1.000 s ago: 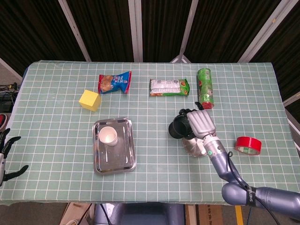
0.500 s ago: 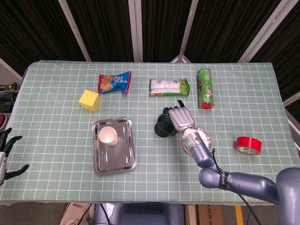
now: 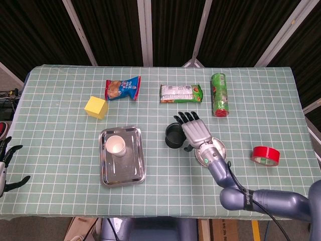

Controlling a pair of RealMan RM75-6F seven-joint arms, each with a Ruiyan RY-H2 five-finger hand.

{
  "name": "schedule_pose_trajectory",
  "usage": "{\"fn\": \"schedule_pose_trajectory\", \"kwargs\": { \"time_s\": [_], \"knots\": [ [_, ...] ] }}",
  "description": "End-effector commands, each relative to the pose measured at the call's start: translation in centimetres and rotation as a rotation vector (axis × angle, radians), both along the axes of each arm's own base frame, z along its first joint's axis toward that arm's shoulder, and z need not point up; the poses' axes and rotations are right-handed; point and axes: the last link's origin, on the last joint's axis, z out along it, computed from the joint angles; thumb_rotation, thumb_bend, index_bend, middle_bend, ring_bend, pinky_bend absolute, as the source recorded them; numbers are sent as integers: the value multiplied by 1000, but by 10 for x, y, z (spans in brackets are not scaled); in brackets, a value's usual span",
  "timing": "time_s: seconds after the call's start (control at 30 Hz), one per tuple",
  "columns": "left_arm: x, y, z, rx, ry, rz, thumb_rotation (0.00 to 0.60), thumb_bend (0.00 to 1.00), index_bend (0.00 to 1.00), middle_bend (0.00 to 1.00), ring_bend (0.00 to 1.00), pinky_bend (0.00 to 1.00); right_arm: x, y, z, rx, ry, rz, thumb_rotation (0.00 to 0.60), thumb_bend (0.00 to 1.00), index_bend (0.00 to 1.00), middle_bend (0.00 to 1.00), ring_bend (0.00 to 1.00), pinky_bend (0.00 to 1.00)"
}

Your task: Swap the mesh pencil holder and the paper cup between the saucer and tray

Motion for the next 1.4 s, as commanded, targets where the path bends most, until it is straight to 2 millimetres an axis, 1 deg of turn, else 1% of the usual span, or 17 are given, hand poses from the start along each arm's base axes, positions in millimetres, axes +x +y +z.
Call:
{"fn": "schedule_pose_trajectory", "kwargs": {
  "time_s": [0.03,0.07,0.13,0.17,0.2,0.23,0.27,0.3,0.4,0.53,0.67,0.73,0.8,1.03,1.27,1.4],
  "knots": [
    [4,-1,-1,-15,-18,-22,600,99,210,4,0,84,-43,33,69,-143,12,-91,600,0,0,0,0,0],
    [6,-1,-1,-22,-26,-32,600,99,210,5,0,84,-57,44,83,-173,9,-118,600,0,0,0,0,0],
    [10,0,-2,-39,-36,-54,600,99,205,6,0,84,-79,64,100,-205,3,-150,600,0,0,0,0,0],
    [13,3,-2,-51,-31,-75,600,99,203,7,0,84,-92,78,107,-217,-1,-165,600,0,0,0,0,0],
    [18,9,-2,-71,-20,-108,600,99,200,7,0,84,-109,98,115,-228,-17,-179,600,0,0,0,0,0],
    [31,24,-4,-105,-7,-158,600,99,198,7,0,84,-138,132,119,-237,-21,-248,600,0,0,0,0,0],
    [36,33,-3,-126,-2,-164,600,98,197,7,0,84,-149,150,122,-252,-40,-229,600,0,0,0,0,0],
    [47,45,-4,-154,3,-185,600,98,196,6,0,84,-165,167,123,-265,-54,-228,600,0,0,0,0,0],
    [71,73,-13,-247,1,-222,600,93,195,2,0,80,-191,187,124,-294,-71,-238,600,0,0,0,0,0],
    [91,103,-31,-364,28,-231,600,70,189,0,0,76,-207,193,121,-305,-95,-268,600,0,0,0,0,0],
    [102,116,-48,-433,29,-236,600,69,183,0,0,72,-212,192,122,-306,-101,-284,600,0,0,0,0,0],
    [113,132,-67,-492,28,-242,600,68,177,0,0,63,-214,192,125,-325,-90,-290,600,0,0,0,0,0],
    [117,140,-75,-507,35,-243,600,64,170,0,0,56,-215,192,126,-332,-89,-296,600,0,0,0,0,0],
    [133,150,-102,-558,13,-255,600,46,134,0,0,48,-217,190,130,-361,-80,-322,600,0,0,0,0,0],
    [144,154,-128,-563,11,-290,600,46,124,0,0,50,-217,194,132,-362,-73,-332,600,0,0,0,0,0],
    [150,153,-141,-564,4,-305,600,47,124,0,0,71,-218,194,134,-365,-81,-337,600,0,0,0,0,0]
  ]
}}
